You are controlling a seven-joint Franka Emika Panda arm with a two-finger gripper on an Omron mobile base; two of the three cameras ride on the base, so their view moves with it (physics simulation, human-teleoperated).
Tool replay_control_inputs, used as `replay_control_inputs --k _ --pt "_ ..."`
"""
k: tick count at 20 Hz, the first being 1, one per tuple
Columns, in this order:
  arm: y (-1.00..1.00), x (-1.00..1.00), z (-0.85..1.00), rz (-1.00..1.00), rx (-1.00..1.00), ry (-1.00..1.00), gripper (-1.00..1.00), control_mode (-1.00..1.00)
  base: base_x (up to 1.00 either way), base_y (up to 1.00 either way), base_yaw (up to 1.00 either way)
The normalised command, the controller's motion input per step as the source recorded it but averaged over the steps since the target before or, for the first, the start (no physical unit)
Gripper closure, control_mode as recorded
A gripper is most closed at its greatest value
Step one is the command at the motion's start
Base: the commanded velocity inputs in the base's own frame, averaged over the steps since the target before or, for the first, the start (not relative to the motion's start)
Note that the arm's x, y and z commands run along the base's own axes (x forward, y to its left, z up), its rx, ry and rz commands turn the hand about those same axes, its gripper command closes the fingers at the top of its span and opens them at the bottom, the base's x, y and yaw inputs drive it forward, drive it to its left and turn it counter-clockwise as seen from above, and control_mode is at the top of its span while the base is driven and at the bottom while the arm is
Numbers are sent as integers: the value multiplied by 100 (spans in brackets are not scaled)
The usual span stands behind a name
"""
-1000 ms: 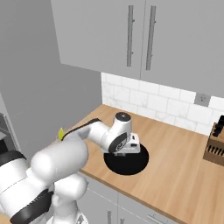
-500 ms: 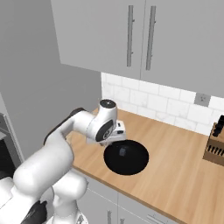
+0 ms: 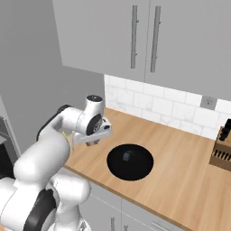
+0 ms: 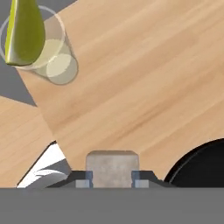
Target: Grab a lemon wedge from the fridge and one ice cube from the ice bowl, and put them in the glass of lemonade.
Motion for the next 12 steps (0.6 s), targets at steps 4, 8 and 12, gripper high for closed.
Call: replay_control_inputs --k 4,8,12 --pt "51 28 0 19 0 18 100 -100 0 0 0" --pt "52 11 0 9 0 1 100 -100 0 0 0" --pt "39 2 0 5 0 2 100 -100 0 0 0"
